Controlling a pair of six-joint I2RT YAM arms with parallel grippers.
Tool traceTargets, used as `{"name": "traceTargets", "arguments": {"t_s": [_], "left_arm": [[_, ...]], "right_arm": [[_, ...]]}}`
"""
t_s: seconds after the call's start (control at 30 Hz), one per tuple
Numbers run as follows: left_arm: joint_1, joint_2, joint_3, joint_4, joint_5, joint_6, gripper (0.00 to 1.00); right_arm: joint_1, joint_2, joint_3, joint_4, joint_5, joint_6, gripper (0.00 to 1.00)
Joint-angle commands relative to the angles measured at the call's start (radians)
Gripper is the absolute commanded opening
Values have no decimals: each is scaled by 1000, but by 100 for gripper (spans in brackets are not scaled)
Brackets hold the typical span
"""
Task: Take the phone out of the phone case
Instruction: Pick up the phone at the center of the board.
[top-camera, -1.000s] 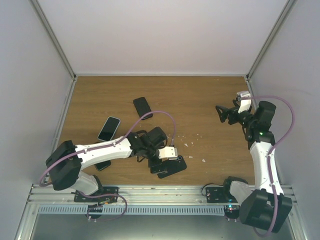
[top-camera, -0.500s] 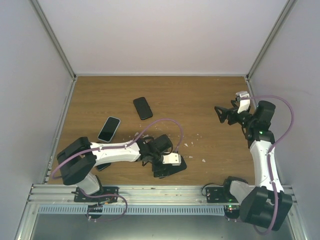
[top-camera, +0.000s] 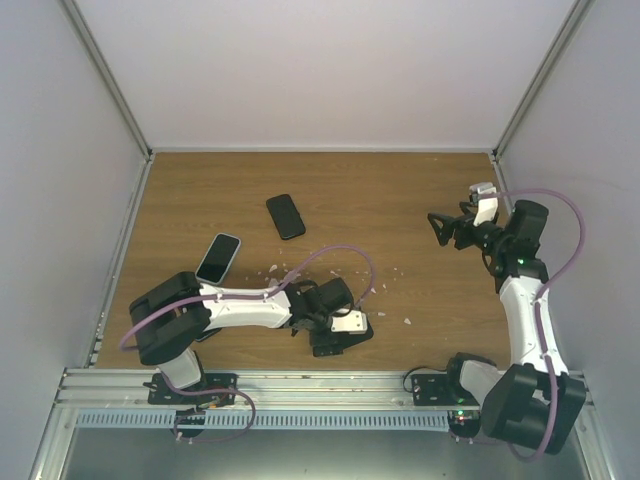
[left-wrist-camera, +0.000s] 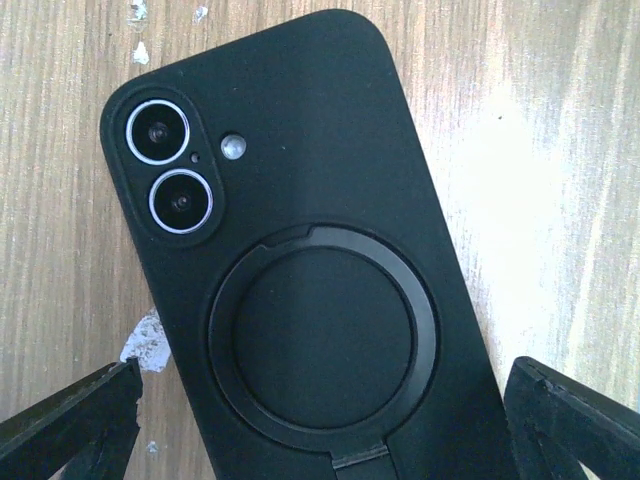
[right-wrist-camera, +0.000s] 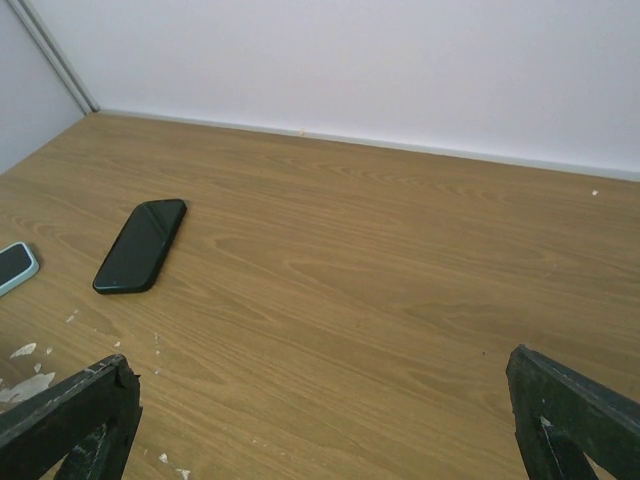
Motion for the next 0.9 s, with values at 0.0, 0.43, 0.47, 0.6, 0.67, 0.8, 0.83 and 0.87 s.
{"name": "traceTargets", "arguments": {"t_s": [0.0,0.43,0.47,0.6,0.67,0.8,0.83,0.87], "left_arm": [[-12,31,-5,57,-44,-9,99],[49,58,-2,23,-76,9,99],[63,58,2,21,-78,7,99],[111,67,15,24,-129,6,95],[136,77,26,21,-133,6,94],[185,94,55,2,-69,4,92],[189,102,62,-4,-53,4,91],[191,109,68,-9,-46,4,90]], "right_arm": [[-4,29,32,6,-24,7,100],[-5,52,64,-1,6,10,100],[-4,51,63,0,12,10,100],[-4,53,67,3,24,14,100],[-4,56,69,3,27,15,100],[-4,60,73,2,30,17,99],[-4,60,74,3,33,18,100],[-5,60,74,3,35,18,99]]}}
